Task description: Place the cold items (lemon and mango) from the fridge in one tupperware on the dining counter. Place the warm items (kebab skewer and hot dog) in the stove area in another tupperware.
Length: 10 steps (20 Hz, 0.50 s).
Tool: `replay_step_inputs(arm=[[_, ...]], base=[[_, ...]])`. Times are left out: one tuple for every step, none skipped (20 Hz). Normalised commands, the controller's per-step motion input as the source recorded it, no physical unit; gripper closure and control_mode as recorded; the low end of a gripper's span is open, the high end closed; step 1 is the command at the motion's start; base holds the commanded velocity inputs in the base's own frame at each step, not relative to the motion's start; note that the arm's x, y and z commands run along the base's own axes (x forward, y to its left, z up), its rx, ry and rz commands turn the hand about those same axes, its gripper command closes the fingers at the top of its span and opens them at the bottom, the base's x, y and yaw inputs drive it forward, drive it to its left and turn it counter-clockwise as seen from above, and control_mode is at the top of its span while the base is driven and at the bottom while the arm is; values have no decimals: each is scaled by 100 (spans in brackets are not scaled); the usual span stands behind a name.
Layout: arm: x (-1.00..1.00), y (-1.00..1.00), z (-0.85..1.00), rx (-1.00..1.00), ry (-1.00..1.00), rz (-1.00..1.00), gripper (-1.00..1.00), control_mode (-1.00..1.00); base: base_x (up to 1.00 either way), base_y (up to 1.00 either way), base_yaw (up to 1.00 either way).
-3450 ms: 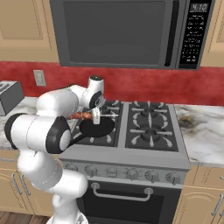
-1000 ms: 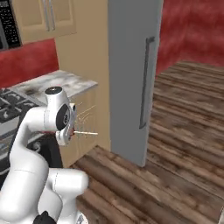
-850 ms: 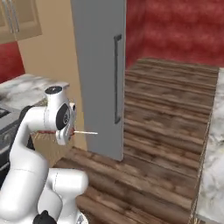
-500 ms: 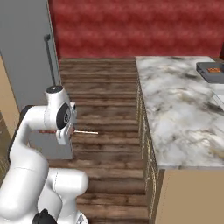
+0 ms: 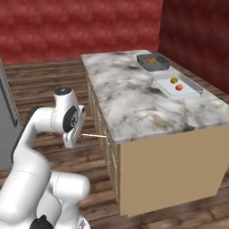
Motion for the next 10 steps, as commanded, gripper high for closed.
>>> replay_step_inputs(arm=[[0,0,0,0,0,0,100,100],[0,0,0,0,0,0,100,100],[0,0,0,0,0,0,100,100],[0,0,0,0,0,0,100,100],[0,0,0,0,0,0,100,100],[0,0,0,0,0,0,100,100],[0,0,0,0,0,0,100,100],[0,0,0,0,0,0,100,100],[0,0,0,0,0,0,100,100],[0,0,0,0,0,0,100,100]], base=[[-26,-100,0],[-10,-100,0],[0,-100,0],[11,-100,0],[38,-100,0],[26,-100,0],[31,-100,0],[41,-100,0],[51,-100,0],[49,-100,0]])
